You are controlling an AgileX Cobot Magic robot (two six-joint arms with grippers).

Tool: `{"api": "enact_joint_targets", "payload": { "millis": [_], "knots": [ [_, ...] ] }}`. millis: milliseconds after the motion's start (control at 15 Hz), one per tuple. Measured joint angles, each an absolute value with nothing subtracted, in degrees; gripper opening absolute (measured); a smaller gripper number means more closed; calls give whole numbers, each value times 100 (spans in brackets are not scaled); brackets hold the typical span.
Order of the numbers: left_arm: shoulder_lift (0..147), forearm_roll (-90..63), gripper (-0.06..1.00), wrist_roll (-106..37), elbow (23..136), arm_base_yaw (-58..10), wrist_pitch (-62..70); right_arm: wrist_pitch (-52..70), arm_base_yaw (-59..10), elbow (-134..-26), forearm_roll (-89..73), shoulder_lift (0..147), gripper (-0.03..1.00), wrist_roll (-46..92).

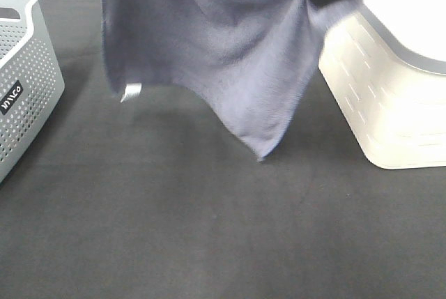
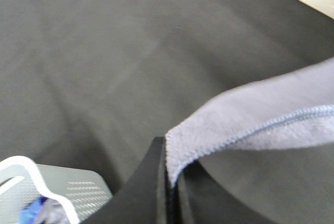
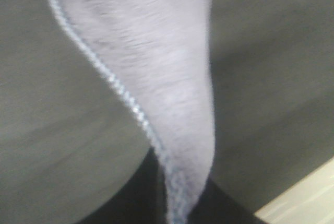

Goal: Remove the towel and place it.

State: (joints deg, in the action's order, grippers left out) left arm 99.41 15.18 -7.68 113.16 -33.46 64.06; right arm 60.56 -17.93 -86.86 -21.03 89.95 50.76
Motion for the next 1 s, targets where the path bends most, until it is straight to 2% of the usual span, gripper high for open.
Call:
{"api": "enact_joint_targets", "payload": {
  "millis": [267, 533, 800, 1000],
  "knots": [
    [10216, 2498, 0, 69, 11299, -3340, 5626, 5168, -1793, -9362, -1793, 9419, 0, 5260],
    [10737, 3512, 0, 1261, 11293, -3312, 4813, 3466, -1793, -9414, -1736, 9855, 0, 5730],
    [11247, 3902, 0, 2332, 11293, -2842, 3323, 1324, -1793, -9414, -1730, 10399, 0, 5873],
    [11694, 4372, 0, 2532, 11293, -2389, 2286, 97, -1793, -9431, -1736, 10955, 0, 5873]
  ]
}}
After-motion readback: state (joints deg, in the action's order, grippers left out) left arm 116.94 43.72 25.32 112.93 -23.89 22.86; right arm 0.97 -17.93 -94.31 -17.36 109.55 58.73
